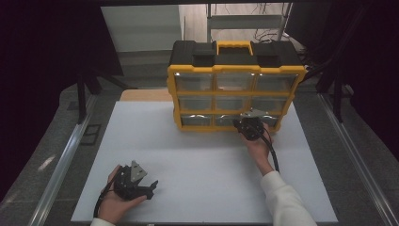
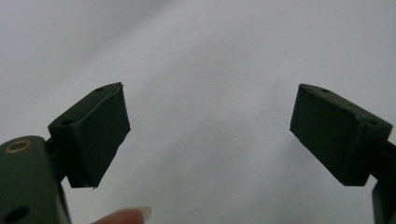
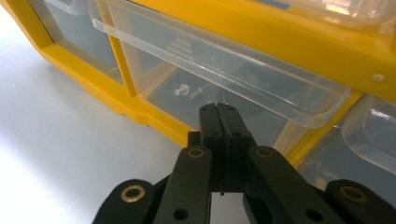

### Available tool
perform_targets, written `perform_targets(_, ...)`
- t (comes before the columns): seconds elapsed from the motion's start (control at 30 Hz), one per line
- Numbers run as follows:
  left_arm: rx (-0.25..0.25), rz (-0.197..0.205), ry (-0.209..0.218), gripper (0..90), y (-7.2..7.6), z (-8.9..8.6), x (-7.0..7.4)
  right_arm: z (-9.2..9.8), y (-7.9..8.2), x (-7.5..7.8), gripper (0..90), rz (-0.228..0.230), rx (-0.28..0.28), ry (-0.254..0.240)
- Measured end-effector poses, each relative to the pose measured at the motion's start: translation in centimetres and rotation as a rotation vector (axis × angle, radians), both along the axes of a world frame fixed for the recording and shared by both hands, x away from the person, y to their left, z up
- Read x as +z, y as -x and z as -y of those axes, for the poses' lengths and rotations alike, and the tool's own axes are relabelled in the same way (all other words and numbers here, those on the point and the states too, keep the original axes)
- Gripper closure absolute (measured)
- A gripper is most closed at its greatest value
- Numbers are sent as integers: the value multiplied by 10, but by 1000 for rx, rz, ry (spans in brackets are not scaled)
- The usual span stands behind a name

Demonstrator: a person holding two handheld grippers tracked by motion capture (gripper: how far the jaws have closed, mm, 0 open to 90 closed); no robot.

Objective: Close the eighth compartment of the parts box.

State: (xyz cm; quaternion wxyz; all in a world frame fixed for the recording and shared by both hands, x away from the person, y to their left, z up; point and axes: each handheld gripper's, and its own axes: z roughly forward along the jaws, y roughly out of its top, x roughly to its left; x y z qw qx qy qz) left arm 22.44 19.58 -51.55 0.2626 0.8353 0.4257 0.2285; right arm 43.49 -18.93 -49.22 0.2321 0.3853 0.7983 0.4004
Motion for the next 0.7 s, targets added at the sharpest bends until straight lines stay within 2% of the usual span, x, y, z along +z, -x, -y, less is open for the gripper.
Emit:
perform_targets(0.27, -3, 3, 2, 120, 1, 0, 1, -1, 2, 1, 900, -2, -8, 11)
perform_targets(0.37, -1, 3, 6, 120, 1, -1, 1, 2, 8, 5, 900, -17, 1, 9)
perform_targets(0.5, 5, 7, 14, 120, 2, -4, 1, 6, 22, 12, 900, -19, 40, 17)
perform_targets(0.7, 5, 14, 24, 120, 3, -6, 3, 20, 53, 24, 890, -18, 110, -19)
